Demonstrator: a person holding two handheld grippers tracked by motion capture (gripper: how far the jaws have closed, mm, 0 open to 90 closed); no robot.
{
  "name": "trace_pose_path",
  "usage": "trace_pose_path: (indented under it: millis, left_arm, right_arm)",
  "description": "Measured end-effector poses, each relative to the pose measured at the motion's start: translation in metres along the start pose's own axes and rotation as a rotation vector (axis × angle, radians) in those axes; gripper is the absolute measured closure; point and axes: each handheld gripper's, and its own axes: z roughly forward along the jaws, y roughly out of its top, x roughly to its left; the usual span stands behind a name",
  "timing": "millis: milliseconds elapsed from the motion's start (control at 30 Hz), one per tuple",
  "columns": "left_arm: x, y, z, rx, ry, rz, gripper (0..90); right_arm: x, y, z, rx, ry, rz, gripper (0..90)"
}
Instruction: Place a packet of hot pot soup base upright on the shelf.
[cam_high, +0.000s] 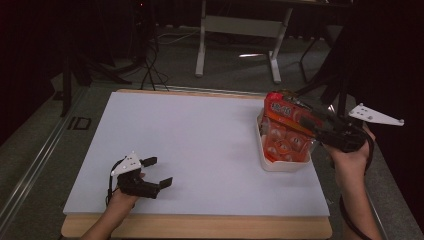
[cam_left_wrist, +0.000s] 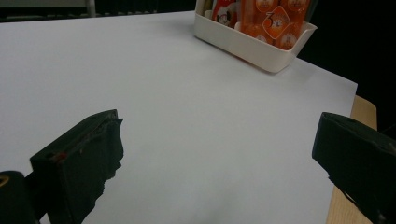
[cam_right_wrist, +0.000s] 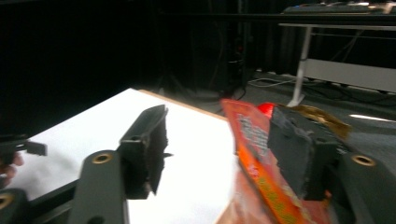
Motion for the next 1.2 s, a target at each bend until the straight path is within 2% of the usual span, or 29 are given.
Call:
trace_pose_path:
  millis: [267, 533, 600, 667, 767, 833, 867, 967, 1200]
  left_arm:
    - [-0.001, 0.000, -0.001, -0.002, 0.000, 0.001, 1.7]
    - [-0.001, 0.001, -0.001, -0.003, -0.004, 0.002, 1.6]
    - [-0.001, 0.000, -0.001, -0.002, -0.003, 0.004, 1.7]
    - [-0.001, 0.000, -0.001, -0.003, -0.004, 0.001, 1.6]
    - [-0.001, 0.000, -0.001, -0.002, -0.005, 0.000, 1.7]
    - [-0.001, 0.000, -0.001, -0.001, -0.004, 0.004, 1.6]
    - [-0.001, 0.000, -0.001, -0.001, -0.004, 0.004, 1.7]
    - [-0.001, 0.000, -0.001, -0.001, -0.004, 0.000, 1.6]
    - [-0.001, 0.001, -0.001, -0.005, -0.010, -0.003, 1.6]
  right_arm:
    - [0.028, -0.001, 0.009, -0.009, 0.074, -0.014, 23.8]
    - [0.049, -0.016, 0.024, 0.008, 0.160, -0.013, 14.0]
    - [0.053, -0.021, 0.027, -0.002, 0.179, -0.021, 13.6]
    - [0.055, -0.027, 0.031, 0.010, 0.203, -0.010, 13.6]
    - [0.058, -0.035, 0.038, 0.043, 0.218, -0.025, 13.6]
    - [0.061, -0.042, 0.042, 0.058, 0.243, -0.008, 13.7]
    - [0.061, -0.042, 0.042, 0.058, 0.243, -0.008, 13.7]
    - [0.067, -0.056, 0.054, 0.109, 0.254, -0.015, 13.7]
    - [0.077, -0.075, 0.069, 0.147, 0.279, -0.021, 13.7]
